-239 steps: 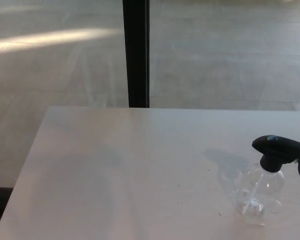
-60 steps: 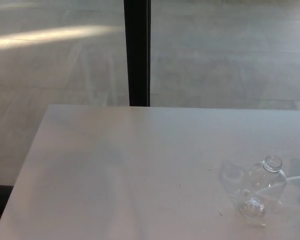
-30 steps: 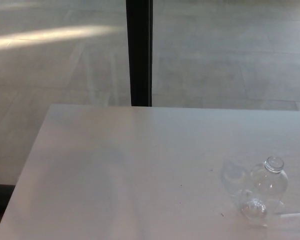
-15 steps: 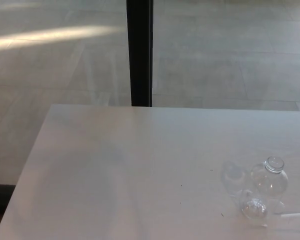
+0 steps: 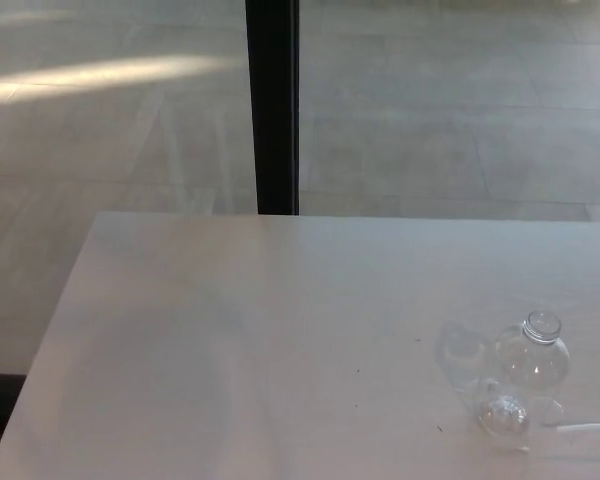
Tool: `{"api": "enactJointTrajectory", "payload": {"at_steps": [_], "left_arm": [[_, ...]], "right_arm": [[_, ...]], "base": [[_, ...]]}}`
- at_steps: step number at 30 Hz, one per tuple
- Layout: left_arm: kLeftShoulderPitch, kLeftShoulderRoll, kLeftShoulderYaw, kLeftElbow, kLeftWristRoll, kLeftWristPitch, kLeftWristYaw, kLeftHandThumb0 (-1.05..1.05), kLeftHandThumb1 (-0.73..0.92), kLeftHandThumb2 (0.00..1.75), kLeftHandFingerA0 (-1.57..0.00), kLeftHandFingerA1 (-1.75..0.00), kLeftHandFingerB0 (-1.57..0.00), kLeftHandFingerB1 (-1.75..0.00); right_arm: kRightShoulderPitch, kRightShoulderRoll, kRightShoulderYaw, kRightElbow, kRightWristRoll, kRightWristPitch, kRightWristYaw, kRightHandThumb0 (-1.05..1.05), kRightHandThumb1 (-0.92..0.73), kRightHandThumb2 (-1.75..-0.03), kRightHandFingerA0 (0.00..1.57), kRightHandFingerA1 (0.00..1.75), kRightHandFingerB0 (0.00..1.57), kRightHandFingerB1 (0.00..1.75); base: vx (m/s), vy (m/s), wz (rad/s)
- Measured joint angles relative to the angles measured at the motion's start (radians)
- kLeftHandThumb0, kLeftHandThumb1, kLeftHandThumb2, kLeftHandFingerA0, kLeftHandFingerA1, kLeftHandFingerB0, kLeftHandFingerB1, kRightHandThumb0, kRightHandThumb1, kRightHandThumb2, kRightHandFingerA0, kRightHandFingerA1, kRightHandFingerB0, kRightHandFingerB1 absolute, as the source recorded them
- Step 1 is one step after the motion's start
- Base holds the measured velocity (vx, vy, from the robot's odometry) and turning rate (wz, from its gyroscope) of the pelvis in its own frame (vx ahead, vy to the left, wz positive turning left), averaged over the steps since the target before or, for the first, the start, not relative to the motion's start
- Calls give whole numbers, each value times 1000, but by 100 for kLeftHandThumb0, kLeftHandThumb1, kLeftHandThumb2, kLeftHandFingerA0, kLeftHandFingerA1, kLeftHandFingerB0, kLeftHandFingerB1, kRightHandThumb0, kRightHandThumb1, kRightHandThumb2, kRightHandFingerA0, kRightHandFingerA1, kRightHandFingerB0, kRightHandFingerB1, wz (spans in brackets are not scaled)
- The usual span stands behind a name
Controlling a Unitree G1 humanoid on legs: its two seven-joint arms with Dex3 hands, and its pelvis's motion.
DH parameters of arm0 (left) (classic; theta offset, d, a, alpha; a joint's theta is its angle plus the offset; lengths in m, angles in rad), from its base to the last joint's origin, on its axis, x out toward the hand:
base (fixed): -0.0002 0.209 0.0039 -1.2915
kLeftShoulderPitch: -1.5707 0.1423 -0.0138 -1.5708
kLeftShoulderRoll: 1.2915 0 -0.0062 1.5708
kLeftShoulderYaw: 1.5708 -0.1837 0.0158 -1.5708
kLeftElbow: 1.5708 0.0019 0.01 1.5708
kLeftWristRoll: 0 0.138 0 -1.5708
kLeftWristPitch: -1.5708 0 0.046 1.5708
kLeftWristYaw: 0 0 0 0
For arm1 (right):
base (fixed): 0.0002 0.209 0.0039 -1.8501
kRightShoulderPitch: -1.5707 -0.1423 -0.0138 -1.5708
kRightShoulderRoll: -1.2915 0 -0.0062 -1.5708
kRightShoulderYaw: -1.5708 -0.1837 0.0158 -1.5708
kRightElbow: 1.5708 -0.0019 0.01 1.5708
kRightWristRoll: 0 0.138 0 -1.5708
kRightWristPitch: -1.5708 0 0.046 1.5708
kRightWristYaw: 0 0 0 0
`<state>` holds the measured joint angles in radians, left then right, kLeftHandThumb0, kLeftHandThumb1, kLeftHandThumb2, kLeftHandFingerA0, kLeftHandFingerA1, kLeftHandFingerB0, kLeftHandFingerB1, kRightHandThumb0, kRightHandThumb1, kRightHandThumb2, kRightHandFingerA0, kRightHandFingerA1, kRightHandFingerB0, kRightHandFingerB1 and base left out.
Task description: The robot uses its right hand to grab and lift the lid of the spray bottle kept in the middle of the desk and places the lid on the right side of the bottle
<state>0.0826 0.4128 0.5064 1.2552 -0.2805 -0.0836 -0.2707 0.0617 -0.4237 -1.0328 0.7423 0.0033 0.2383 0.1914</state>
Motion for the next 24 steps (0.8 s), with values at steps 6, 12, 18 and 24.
{"api": "enactJointTrajectory", "payload": {"at_steps": [6, 12, 18, 24], "left_arm": [[3, 0, -10, 8, 1, 0, 7, -83, 90, 68, -56, -49, -33, -38], [-2, 1, -14, 7, 1, 0, 11, -83, 90, 68, -57, -49, -34, -38], [-6, 4, -22, 4, 1, 0, 15, -86, 88, 67, -57, -50, -34, -38], [-6, 4, -23, 5, 1, 0, 16, -87, 88, 67, -58, -51, -34, -38]], "right_arm": [[38, 54, 42, 47, 60, -20, -46, -59, -63, -60, 17, 103, 0, 86], [41, 53, 62, 87, 118, -40, -66, -64, -63, -56, 18, 107, 4, 94], [58, 51, 114, 79, 167, -44, -49, -70, -44, -80, 20, 85, 5, 75], [87, 32, 182, 63, 205, -28, -3, -70, -55, -55, 21, 101, 0, 91]], "base": [[0, 0, 0], [0, 0, 0], [0, 0, 0], [0, 0, 0]]}}
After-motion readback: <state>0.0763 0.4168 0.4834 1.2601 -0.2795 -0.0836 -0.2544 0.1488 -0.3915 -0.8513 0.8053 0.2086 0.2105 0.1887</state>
